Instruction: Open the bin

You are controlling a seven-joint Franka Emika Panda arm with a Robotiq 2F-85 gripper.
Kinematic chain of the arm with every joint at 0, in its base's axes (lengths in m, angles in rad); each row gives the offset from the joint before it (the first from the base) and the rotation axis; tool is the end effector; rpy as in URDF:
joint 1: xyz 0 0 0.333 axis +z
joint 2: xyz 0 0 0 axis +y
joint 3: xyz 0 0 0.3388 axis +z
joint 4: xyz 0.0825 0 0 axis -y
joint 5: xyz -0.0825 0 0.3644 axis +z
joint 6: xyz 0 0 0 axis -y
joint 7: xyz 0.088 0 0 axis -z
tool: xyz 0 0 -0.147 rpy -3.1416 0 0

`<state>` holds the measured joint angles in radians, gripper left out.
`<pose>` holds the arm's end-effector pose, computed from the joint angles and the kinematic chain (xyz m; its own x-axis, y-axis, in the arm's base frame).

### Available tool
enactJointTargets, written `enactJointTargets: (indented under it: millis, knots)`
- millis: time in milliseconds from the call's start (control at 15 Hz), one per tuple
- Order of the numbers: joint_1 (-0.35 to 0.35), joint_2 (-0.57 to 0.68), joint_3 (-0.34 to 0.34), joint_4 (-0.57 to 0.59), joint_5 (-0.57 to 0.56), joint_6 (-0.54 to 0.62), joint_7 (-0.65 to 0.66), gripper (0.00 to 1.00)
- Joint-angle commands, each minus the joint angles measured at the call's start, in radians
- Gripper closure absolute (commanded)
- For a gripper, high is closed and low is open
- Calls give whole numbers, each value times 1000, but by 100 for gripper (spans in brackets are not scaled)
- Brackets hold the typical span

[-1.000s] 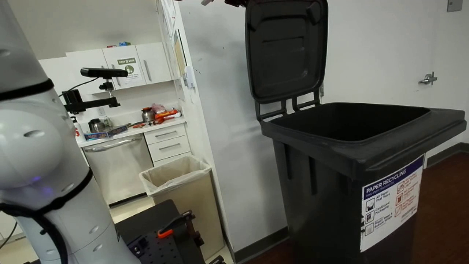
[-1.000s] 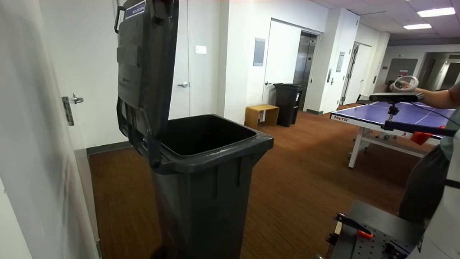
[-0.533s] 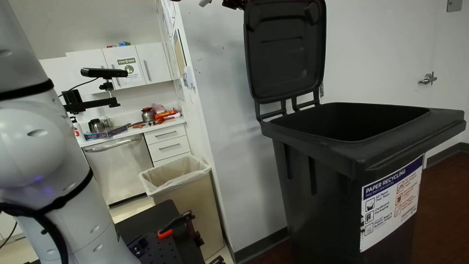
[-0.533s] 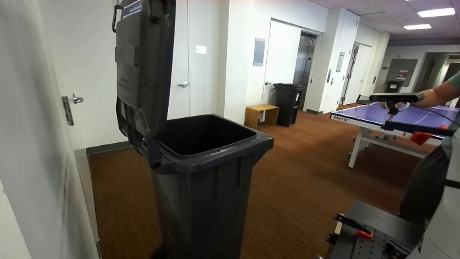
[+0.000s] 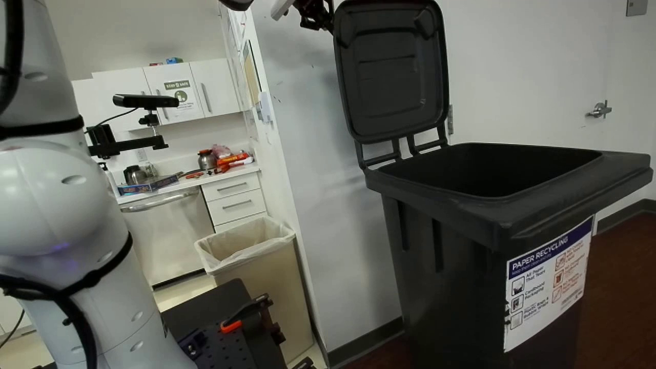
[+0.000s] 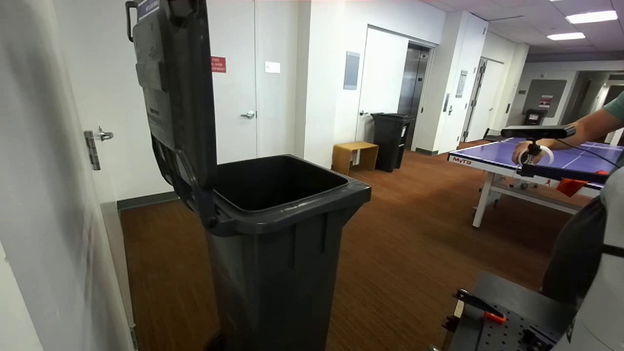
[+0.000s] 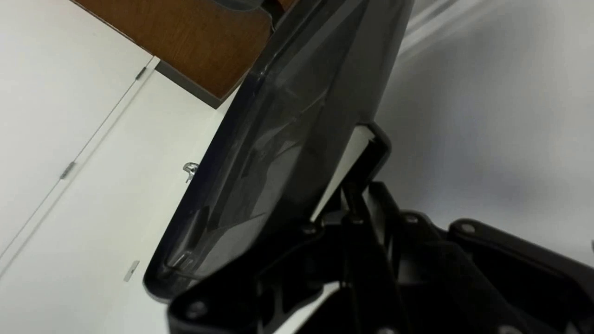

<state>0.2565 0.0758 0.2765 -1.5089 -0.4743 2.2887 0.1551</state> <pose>0.5629 0.2949 0.6940 0.5732 0.5072 0.6436 0.3765 -0.8606 0.3429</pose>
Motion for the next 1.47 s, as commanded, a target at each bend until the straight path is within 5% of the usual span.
enactJointTargets:
  millis: [0,67,200,333,733,1067,1400]
  knots:
    - [66,113,-2,90,-110,-46,-4,97]
    - [81,128,-8,103,-122,-44,-15,97]
    - [106,135,-12,120,-126,-52,-33,64]
    - [120,112,-7,128,-92,-62,-65,50]
    - [109,91,16,216,210,-181,-206,4]
    - [103,16,9,237,362,-341,-237,0]
    - [63,-150,-44,183,377,-317,-227,0]
